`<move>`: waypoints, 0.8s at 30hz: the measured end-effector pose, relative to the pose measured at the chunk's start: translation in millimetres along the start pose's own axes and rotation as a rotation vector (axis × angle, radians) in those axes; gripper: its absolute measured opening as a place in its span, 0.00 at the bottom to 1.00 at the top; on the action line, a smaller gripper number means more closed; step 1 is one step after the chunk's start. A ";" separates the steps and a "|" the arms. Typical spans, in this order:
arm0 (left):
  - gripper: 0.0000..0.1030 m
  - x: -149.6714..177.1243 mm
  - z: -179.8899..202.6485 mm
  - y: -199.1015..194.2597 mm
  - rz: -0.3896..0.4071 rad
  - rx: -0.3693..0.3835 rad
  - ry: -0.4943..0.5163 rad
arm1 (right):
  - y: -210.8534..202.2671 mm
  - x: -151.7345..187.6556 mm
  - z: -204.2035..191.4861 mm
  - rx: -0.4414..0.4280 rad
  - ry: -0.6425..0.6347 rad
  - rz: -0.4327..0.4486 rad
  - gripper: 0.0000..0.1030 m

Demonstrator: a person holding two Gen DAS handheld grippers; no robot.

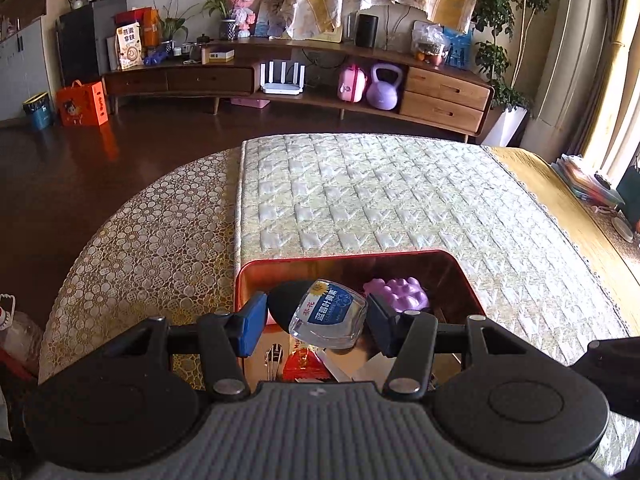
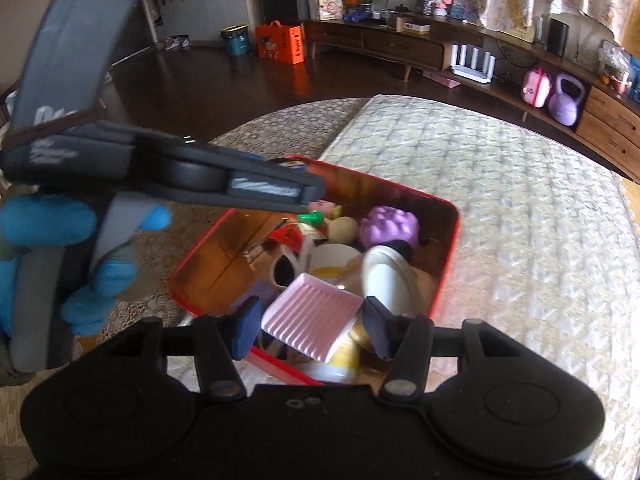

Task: Organize rigid objects
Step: 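Open the left tool to drop the jar while the right tool releases the pink tray into the box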

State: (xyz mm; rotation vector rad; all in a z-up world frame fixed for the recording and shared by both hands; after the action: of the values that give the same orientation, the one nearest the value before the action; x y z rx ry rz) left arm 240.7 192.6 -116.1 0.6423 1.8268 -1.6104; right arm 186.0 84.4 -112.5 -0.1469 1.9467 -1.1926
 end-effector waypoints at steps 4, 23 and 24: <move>0.53 3.0 -0.8 14.2 -0.009 0.008 0.005 | 13.2 2.5 -13.0 0.004 -0.034 -0.008 0.53; 0.53 21.4 5.2 45.5 -0.058 0.045 0.024 | 29.2 5.4 -23.2 0.062 -0.109 0.000 0.57; 0.53 22.2 6.6 45.8 -0.060 0.043 0.031 | 29.9 5.2 -22.9 0.066 -0.113 0.002 0.57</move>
State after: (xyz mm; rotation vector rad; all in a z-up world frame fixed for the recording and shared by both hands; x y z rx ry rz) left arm 258.5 191.7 -164.2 0.6404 1.8546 -1.6924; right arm 175.7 113.8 -134.3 -0.1745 1.8069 -1.2199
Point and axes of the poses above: each gripper's, at about its wrist camera, not at the fingertips, and y roughly the way its jaws point, z to its right, x to its underside, the point moved 9 cm from there along y, roughly the way its jaws point, and after that the axes turned 13 degrees about y, right-handed, at the moved point
